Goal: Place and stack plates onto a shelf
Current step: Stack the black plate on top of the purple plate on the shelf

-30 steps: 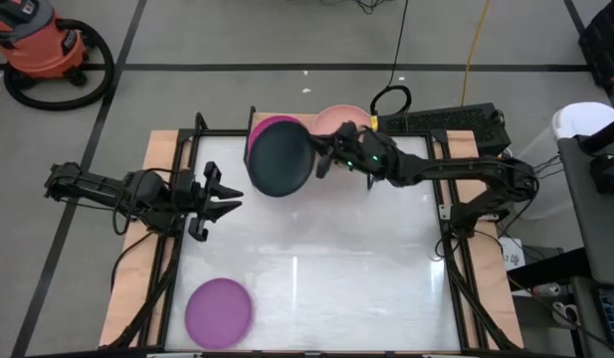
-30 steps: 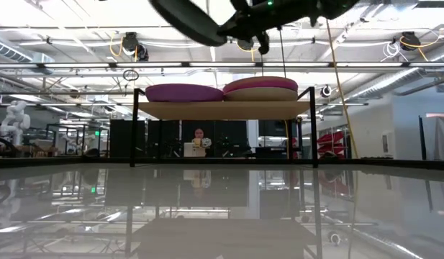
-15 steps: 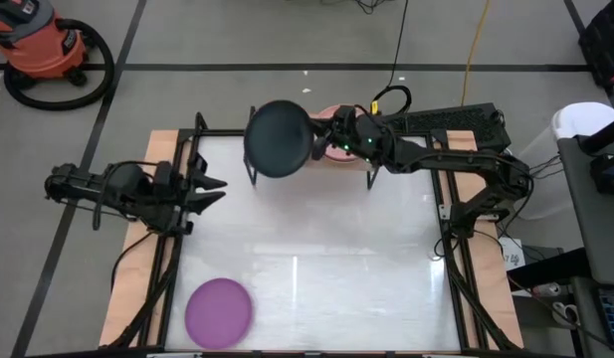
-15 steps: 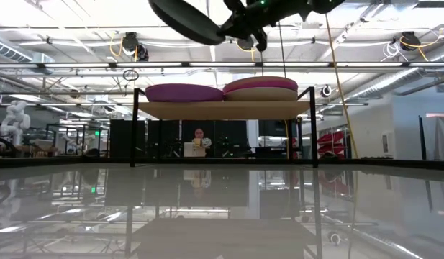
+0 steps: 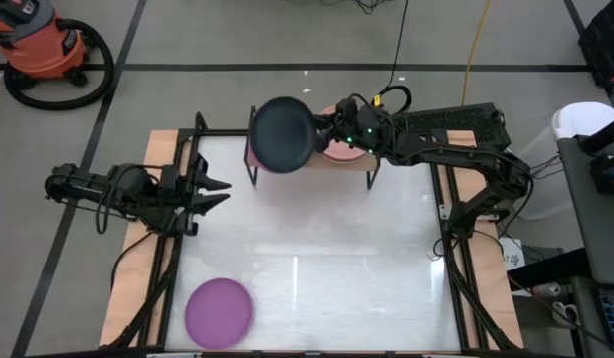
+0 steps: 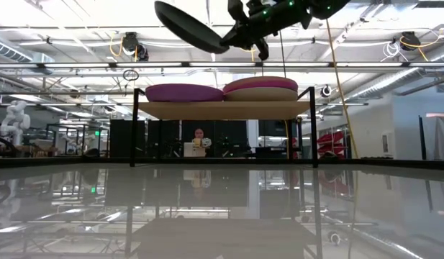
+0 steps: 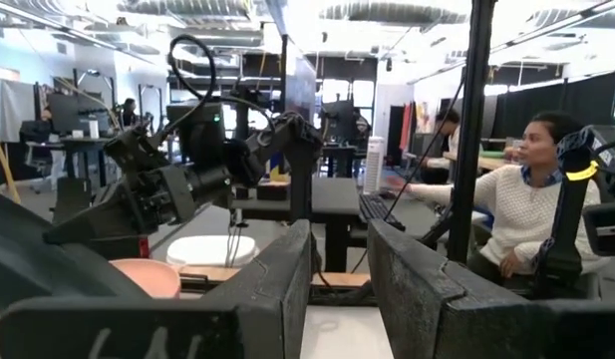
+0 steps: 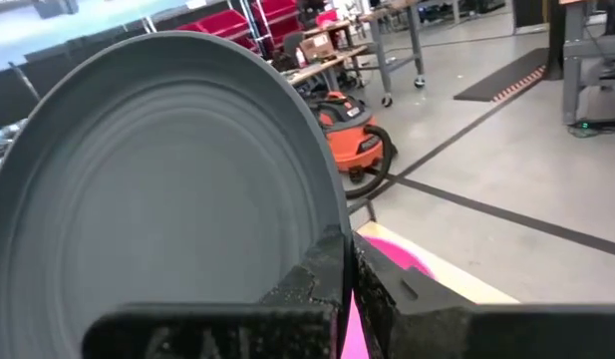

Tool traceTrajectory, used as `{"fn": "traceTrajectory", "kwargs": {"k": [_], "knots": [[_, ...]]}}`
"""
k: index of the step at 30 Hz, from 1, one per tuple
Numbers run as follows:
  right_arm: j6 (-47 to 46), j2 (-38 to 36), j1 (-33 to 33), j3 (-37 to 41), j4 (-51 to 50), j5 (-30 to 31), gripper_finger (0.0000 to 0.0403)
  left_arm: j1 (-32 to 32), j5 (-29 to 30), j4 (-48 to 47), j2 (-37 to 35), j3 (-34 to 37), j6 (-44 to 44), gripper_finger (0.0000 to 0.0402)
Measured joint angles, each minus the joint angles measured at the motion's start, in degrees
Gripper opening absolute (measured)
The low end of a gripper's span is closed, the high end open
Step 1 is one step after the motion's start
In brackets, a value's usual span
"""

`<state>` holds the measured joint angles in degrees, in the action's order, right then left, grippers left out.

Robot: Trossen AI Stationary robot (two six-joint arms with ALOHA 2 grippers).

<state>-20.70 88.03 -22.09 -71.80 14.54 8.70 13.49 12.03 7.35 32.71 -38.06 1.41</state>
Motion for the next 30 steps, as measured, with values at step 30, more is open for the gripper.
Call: {"fn": "traceTrajectory", "kwargs": {"k": [30], "knots": [[4.9, 15.0, -2.7, -13.5, -13.5, -1.2, 0.001, 0.0, 0.9, -2.5, 0.0, 0.0, 2.9, 0.0107]]}}
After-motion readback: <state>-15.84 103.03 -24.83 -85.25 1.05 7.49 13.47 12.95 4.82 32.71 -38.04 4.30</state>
